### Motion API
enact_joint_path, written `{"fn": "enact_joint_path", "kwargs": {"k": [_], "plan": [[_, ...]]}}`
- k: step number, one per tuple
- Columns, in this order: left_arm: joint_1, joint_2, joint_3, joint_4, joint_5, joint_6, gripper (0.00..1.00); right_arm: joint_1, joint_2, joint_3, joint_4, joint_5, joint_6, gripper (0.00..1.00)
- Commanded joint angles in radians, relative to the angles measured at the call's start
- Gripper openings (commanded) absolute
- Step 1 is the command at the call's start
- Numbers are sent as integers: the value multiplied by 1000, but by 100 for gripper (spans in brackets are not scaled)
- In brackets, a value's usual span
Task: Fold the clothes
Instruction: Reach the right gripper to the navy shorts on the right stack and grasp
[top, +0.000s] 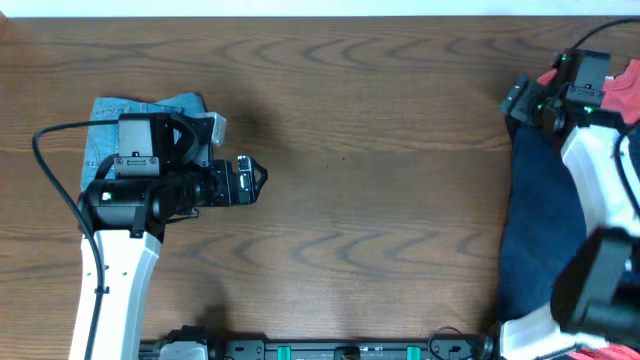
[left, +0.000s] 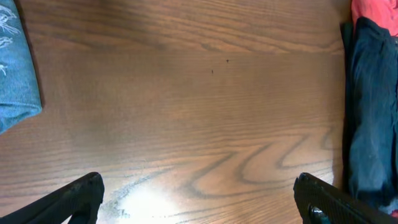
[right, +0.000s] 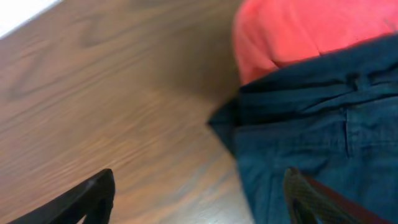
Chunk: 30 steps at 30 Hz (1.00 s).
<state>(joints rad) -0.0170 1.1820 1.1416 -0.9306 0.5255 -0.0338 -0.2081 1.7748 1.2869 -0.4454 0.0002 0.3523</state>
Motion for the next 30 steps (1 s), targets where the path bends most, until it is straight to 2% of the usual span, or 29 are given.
{"fn": "enact_joint_path", "kwargs": {"k": [1,7,10,11,14,17,20,30], "plan": [[-3,-7,21,-3,18,-6,98,-19,82,8,15,23,31,77],[-3,-7,21,0,17,-5,98,-18,164,7,27,74,-2,73],[-3,-7,21,0,17,-6,98,-18,195,7,17,134,-2,65],[-3,-7,21,0,17,-6,98,-18,202,7,15,140,-2,60],[-3,-7,21,-1,17,-6,98,-19,206,7,14,153,-10,30],[-3,-7,21,-1,18,-6,98,-24,190,9,16,172,-9,13],[-3,-7,21,-1,17,-6,98,-34,158,10,15,167,-9,2],[-3,-8,21,0,17,-5,98,-41,-35,10,35,74,-20,1]]}}
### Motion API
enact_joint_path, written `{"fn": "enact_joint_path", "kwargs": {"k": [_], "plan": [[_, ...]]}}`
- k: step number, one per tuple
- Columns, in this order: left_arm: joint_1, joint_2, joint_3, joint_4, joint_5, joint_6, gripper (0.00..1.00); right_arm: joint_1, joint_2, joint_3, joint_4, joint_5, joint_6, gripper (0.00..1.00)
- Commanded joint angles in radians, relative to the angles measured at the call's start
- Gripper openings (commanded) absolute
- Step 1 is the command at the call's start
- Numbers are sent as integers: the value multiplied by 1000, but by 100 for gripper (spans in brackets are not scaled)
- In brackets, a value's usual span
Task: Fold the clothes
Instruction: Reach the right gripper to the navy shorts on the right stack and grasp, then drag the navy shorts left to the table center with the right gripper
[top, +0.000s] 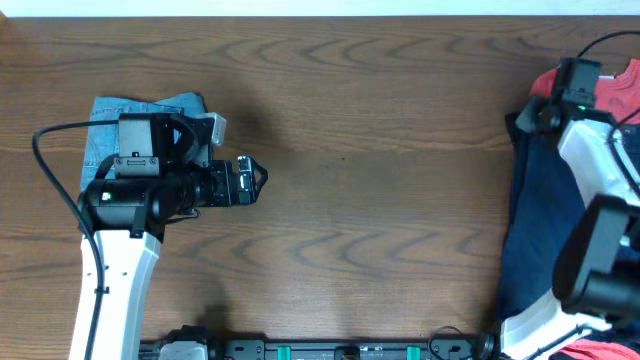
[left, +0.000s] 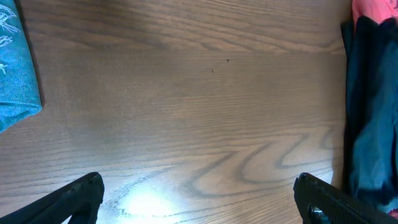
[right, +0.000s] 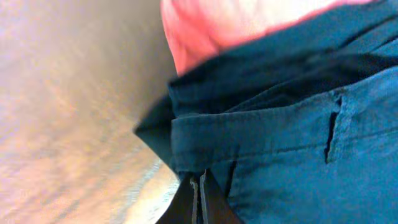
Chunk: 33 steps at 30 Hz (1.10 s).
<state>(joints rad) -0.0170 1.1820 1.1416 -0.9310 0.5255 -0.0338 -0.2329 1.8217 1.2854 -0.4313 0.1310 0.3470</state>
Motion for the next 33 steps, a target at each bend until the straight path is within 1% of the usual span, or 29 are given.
{"fn": "enact_joint_path", "kwargs": {"k": [1,3,8,11,18,21,23,27,28,30,31,33], "plan": [[-3,-8,21,0,17,-5,98,-16,-93,11,26,-76,-15,1],[-3,-8,21,1,17,-5,98,-15,-108,11,36,-121,-29,1],[-3,-8,21,0,17,-6,98,-11,-108,11,28,-164,-32,1],[-3,-8,21,1,17,-5,98,3,-117,19,79,-256,-90,1],[-1,-33,27,33,17,-26,99,66,-170,185,88,-505,-97,1],[1,-61,49,39,17,-36,99,145,-195,259,66,-542,-98,1],[0,-84,73,40,17,-35,99,225,-204,294,41,-549,-102,1],[0,-135,117,48,-32,-35,99,426,-205,311,-14,-544,-128,1],[0,-150,124,49,-61,-35,98,473,-200,310,-27,-542,-140,8],[0,-177,131,51,-119,-35,98,565,-193,310,-51,-538,-169,34],[0,-191,134,53,-151,-35,98,608,-193,310,-61,-522,-186,49],[0,-214,134,61,-189,-35,98,669,-195,311,-77,-434,-192,63]]}}
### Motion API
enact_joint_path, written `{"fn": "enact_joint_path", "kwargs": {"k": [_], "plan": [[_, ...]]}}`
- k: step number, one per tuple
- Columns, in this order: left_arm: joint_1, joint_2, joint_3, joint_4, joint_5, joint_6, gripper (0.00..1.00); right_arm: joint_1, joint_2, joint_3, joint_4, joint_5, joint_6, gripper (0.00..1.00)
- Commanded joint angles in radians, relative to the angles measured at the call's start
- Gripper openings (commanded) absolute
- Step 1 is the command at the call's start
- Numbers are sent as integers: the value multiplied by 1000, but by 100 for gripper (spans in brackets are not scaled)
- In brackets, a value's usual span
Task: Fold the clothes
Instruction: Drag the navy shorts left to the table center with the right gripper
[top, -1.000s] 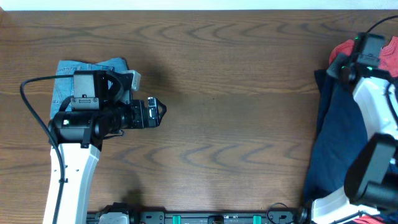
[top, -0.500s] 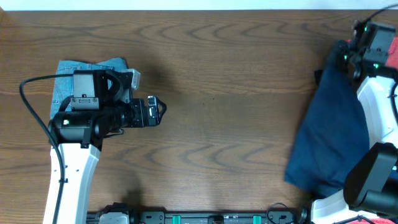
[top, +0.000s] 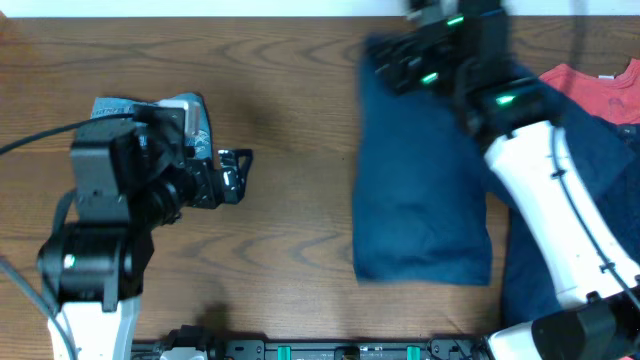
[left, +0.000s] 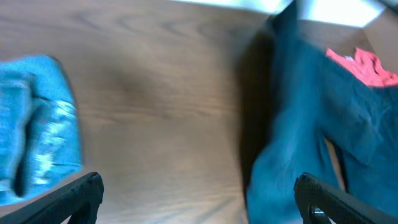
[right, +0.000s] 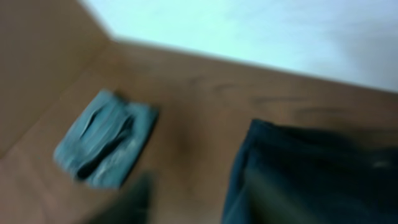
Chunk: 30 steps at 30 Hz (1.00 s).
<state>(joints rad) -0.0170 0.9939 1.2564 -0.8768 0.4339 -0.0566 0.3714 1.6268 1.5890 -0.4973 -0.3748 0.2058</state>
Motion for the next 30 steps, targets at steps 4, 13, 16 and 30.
{"fn": "enact_joint_path", "kwargs": {"k": [4,13,16,30], "plan": [[0,-48,19,25,-133,-8,98,82,-25,8,-31,224,0,78],[-50,109,19,76,-129,-4,98,-35,-167,8,-196,222,32,79],[-129,238,19,136,-129,18,100,-50,-229,8,-263,222,33,80],[-281,796,19,578,-133,55,82,-125,-359,7,-584,249,93,81]]}}
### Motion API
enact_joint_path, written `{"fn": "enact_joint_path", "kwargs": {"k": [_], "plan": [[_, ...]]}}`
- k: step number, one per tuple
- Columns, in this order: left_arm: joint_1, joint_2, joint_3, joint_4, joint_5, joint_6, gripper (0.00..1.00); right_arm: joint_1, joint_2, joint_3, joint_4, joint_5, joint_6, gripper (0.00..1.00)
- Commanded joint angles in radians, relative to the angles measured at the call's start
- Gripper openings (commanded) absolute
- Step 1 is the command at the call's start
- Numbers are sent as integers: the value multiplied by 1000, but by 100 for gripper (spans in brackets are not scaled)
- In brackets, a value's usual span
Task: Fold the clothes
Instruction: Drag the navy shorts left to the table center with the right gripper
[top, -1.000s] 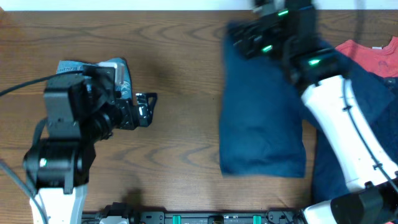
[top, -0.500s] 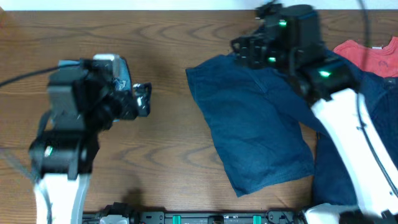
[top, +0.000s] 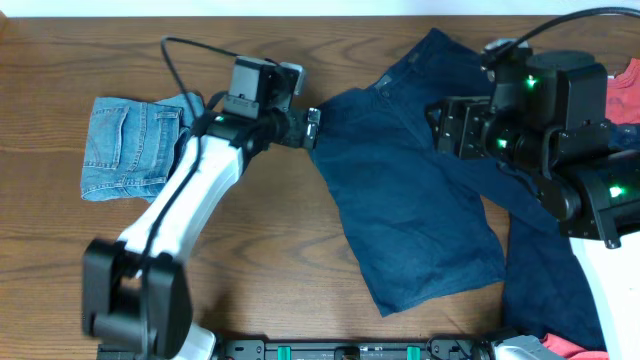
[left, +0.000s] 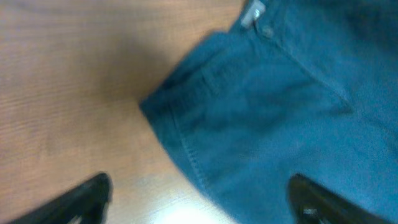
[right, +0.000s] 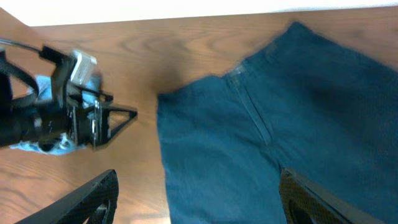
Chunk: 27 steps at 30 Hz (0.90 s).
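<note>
Navy shorts (top: 420, 200) lie spread flat in the middle right of the table, waist toward the far edge; they fill the left wrist view (left: 280, 112) and the right wrist view (right: 280, 118). My left gripper (top: 312, 125) is open at the shorts' left waist corner (left: 149, 102), fingers apart on either side of it (left: 199, 211). My right gripper (top: 437, 125) hangs open above the shorts, nothing between its fingers (right: 199, 205). It also sees the left gripper (right: 118, 115).
Folded light-blue jeans (top: 130, 145) lie at the far left. A red garment (top: 625, 95) and more dark cloth (top: 545, 280) are piled at the right edge under my right arm. Bare wood (top: 250, 250) lies between the jeans and the shorts.
The shorts were bunched under my right gripper over the far middle; now they lie spread flat and that gripper is open above them. My left gripper has moved from the jeans to the shorts' waist corner.
First my right gripper was open over the pile at the right edge and my left one idle beside the folded jeans. Then the right was shut on the navy shorts' waistband. Then it held them over the middle. Now they lie flat, both grippers open.
</note>
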<state>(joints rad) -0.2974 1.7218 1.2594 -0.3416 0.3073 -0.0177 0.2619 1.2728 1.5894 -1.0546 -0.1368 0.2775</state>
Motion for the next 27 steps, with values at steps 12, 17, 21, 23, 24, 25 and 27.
{"fn": "enact_joint_path", "kwargs": {"k": [12,17,21,23,24,25,27], "plan": [[-1,330,16,262,-6,13,78,-16,-3,4,-121,44,21,81],[0,346,15,266,-13,13,43,-16,-2,-3,-136,44,21,81],[11,345,15,232,-109,-6,7,-16,-2,-4,-145,44,21,81],[35,341,15,182,-218,-66,6,-16,-2,-4,-155,54,21,80],[51,337,15,153,-260,-90,6,-16,-2,-5,-161,67,21,81],[74,333,15,115,-301,-113,5,-16,-2,-8,-163,83,21,81],[130,320,15,39,-357,-140,6,-16,-2,-15,-169,109,22,81]]}}
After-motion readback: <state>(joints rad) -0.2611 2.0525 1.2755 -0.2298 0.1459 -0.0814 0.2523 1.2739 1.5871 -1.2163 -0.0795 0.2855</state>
